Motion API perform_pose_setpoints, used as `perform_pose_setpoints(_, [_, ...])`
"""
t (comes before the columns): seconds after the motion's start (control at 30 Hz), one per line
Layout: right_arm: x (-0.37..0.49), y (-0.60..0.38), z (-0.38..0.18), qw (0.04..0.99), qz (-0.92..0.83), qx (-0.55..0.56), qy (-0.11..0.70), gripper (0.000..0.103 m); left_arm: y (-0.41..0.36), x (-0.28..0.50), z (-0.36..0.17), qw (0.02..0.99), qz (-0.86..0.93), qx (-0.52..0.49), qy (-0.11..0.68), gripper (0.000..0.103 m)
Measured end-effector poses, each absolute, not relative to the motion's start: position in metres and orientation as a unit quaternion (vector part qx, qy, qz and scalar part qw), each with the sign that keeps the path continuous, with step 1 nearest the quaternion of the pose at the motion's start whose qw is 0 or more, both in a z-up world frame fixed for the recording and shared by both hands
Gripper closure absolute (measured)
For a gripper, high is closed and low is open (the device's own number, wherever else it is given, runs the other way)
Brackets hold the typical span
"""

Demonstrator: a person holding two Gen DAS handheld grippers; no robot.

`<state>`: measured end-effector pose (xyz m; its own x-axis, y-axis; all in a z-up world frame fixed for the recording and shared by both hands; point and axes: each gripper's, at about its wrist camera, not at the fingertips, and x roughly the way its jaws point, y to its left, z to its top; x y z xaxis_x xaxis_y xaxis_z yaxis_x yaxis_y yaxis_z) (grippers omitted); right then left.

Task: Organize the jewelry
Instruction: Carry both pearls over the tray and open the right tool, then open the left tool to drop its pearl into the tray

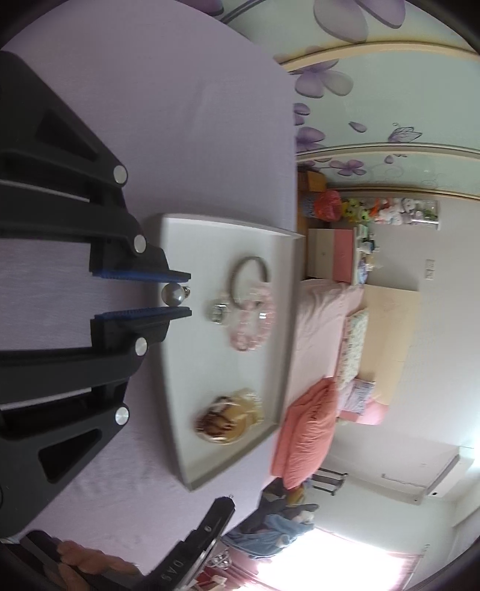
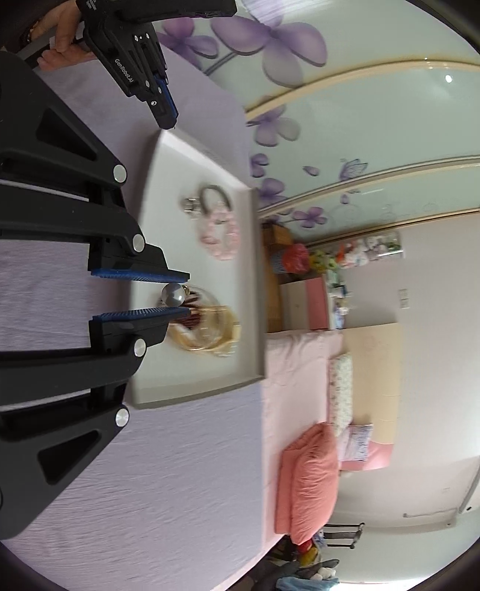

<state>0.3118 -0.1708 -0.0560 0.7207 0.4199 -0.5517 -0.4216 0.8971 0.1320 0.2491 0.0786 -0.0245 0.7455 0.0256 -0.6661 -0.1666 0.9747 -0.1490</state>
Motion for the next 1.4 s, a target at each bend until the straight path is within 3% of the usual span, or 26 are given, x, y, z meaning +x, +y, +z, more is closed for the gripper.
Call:
perform_pose_setpoints(0.47, [0.373,-0.152,-0.094,0.920,0.209,0.005,0.332,0.089,0.078,0.324,-0.040,0.924,0.048,-0.107,0.364,0.090])
perform_pose_setpoints(1.13, [0.376,-0.150,-0.098,0.914,0.215,0.012,0.345,0.087,0.065,0.337,-0.056,0.923,0.035,-0.104,0.368,0.090])
perform_pose_setpoints(1.17, [0.376,-0.150,-0.099,0.913,0.215,0.013,0.345,0.084,0.065,0.337,-0.056,0.923,0.035,-0.105,0.369,0.090])
perform_pose_setpoints(1.27, [0.372,-0.153,-0.099,0.915,0.214,0.014,0.343,0.062,0.065,0.337,-0.057,0.923,0.034,-0.105,0.369,0.090])
perform_pose_setpoints(1.37, [0.371,-0.154,-0.098,0.914,0.214,0.014,0.343,0.059,0.065,0.337,-0.057,0.923,0.034,-0.105,0.369,0.090])
perform_pose_setpoints(1.4, [0.370,-0.155,-0.098,0.914,0.214,0.016,0.344,0.053,0.065,0.337,-0.058,0.923,0.033,-0.105,0.369,0.090])
